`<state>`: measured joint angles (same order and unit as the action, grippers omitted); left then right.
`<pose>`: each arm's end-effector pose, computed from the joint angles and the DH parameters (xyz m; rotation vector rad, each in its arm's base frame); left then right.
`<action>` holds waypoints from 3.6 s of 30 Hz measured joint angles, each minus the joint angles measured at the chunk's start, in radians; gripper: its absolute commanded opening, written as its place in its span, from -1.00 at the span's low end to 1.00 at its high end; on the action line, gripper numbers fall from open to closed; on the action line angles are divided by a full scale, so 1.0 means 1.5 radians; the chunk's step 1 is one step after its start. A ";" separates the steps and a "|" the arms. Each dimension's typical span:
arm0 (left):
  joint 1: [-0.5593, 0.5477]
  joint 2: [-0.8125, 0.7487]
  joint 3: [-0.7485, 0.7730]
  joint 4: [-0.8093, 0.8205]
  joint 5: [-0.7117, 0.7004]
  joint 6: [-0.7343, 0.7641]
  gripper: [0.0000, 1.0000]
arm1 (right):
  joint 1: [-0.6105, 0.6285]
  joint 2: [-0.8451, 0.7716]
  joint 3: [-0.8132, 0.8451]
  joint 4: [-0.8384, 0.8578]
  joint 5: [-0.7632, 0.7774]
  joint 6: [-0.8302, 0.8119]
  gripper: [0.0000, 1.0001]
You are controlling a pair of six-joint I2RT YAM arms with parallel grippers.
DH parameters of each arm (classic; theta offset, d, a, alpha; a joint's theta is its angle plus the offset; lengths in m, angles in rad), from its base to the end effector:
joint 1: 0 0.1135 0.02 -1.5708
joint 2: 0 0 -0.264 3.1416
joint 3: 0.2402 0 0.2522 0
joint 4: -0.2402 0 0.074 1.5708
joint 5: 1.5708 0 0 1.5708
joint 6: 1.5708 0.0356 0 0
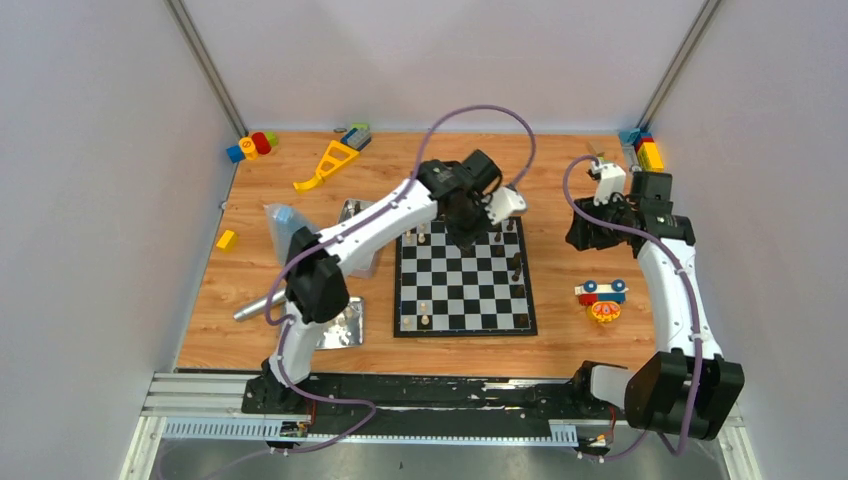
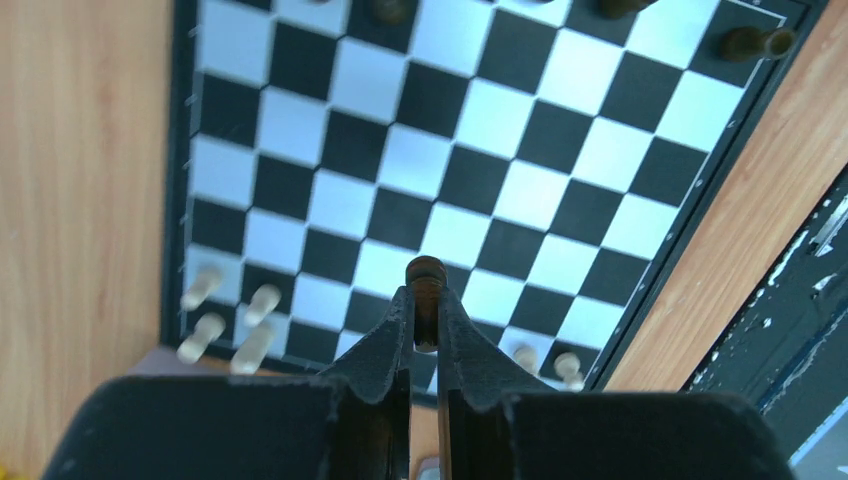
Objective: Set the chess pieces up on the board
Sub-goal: Place the chess piece on the chessboard.
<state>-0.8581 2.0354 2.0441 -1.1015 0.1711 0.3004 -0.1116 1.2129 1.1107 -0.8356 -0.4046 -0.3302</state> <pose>0.2785 -0.3315 0.3148 1.5254 2.2289 -0.4037 0.2405 -0.0129 0.3094 -0.4262 2.3917 0.3111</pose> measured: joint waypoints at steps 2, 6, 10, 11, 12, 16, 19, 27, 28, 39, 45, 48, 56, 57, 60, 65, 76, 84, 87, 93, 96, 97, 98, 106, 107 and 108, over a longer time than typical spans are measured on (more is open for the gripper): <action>-0.031 0.042 0.026 -0.005 0.000 0.000 -1.00 | -0.038 -0.012 -0.016 0.006 -0.013 0.003 -0.02; -0.086 0.126 0.079 -0.026 0.001 0.000 -0.99 | -0.098 -0.039 -0.051 0.017 -0.035 0.005 -0.02; -0.122 0.180 0.109 -0.042 0.004 0.000 -0.98 | -0.135 -0.054 -0.079 0.028 -0.053 0.005 -0.02; -0.129 0.187 0.112 -0.045 0.006 0.000 -0.97 | -0.142 -0.056 -0.084 0.029 -0.057 0.005 -0.02; -0.136 0.194 0.116 -0.049 0.007 0.000 -0.97 | -0.148 -0.057 -0.090 0.030 -0.061 0.005 -0.02; -0.148 0.202 0.118 -0.060 0.010 -0.001 -0.96 | -0.161 -0.058 -0.099 0.033 -0.072 0.004 -0.02; -0.155 0.211 0.132 -0.071 0.010 -0.003 -0.96 | -0.165 -0.058 -0.099 0.036 -0.078 0.003 -0.02; -0.166 0.253 0.212 -0.083 0.011 -0.005 -0.94 | -0.168 -0.056 -0.106 0.043 -0.088 0.001 -0.03; -0.168 0.258 0.223 -0.085 0.013 -0.005 -0.94 | -0.168 -0.055 -0.108 0.044 -0.089 -0.001 -0.03; -0.196 0.286 0.268 -0.088 0.021 -0.005 -0.94 | -0.173 -0.048 -0.109 0.048 -0.091 -0.003 -0.03; -0.206 0.301 0.300 -0.083 0.024 -0.005 -0.93 | -0.176 -0.048 -0.110 0.048 -0.091 -0.004 -0.03; -0.206 0.309 0.306 -0.079 0.025 -0.005 -0.93 | -0.177 -0.048 -0.110 0.047 -0.092 -0.006 -0.03; -0.207 0.335 0.320 -0.075 0.025 -0.005 -0.92 | -0.179 -0.048 -0.113 0.048 -0.093 -0.008 -0.03; -0.207 0.336 0.320 -0.075 0.025 -0.005 -0.92 | -0.179 -0.048 -0.114 0.048 -0.093 -0.008 -0.03; -0.208 0.336 0.323 -0.074 0.025 -0.005 -0.92 | -0.180 -0.048 -0.119 0.048 -0.093 -0.008 -0.03; -0.209 0.336 0.326 -0.072 0.025 -0.005 -0.91 | -0.180 -0.048 -0.121 0.048 -0.095 -0.009 -0.03; -0.212 0.348 0.335 -0.065 0.024 -0.004 -0.80 | -0.180 -0.048 -0.121 0.048 -0.097 -0.014 -0.03; -0.214 0.350 0.336 -0.062 0.018 -0.002 -0.31 | -0.181 -0.047 -0.121 0.048 -0.097 -0.019 -0.03; -0.214 0.350 0.336 -0.061 0.011 -0.002 -0.19 | -0.181 -0.047 -0.121 0.048 -0.098 -0.021 -0.03; -0.214 0.350 0.338 -0.061 0.001 -0.002 -0.10 | -0.181 -0.046 -0.121 0.048 -0.098 -0.021 -0.03; -0.214 0.342 0.336 -0.061 0.000 -0.003 -0.07 | -0.181 -0.045 -0.121 0.047 -0.100 -0.021 -0.03; -0.214 0.333 0.331 -0.062 0.001 -0.003 -0.06 | -0.181 -0.044 -0.121 0.047 -0.101 -0.021 -0.03; -0.214 0.321 0.324 -0.061 0.001 -0.003 -0.04 | -0.181 -0.044 -0.121 0.047 -0.103 -0.021 -0.03; -0.213 0.076 0.127 -0.032 -0.039 0.008 0.12 | -0.181 -0.042 -0.121 0.047 -0.139 -0.028 -0.03; -0.212 0.040 0.097 -0.028 -0.049 0.012 0.13 | -0.181 -0.042 -0.121 0.047 -0.149 -0.028 -0.02; -0.206 -0.004 0.056 -0.017 -0.061 0.017 0.14 | -0.181 -0.042 -0.121 0.046 -0.156 -0.031 -0.01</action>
<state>-1.1667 2.0293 2.1288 -1.1263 0.0792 0.3252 -0.3832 1.1500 0.9295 -0.7670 -0.6392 -0.3767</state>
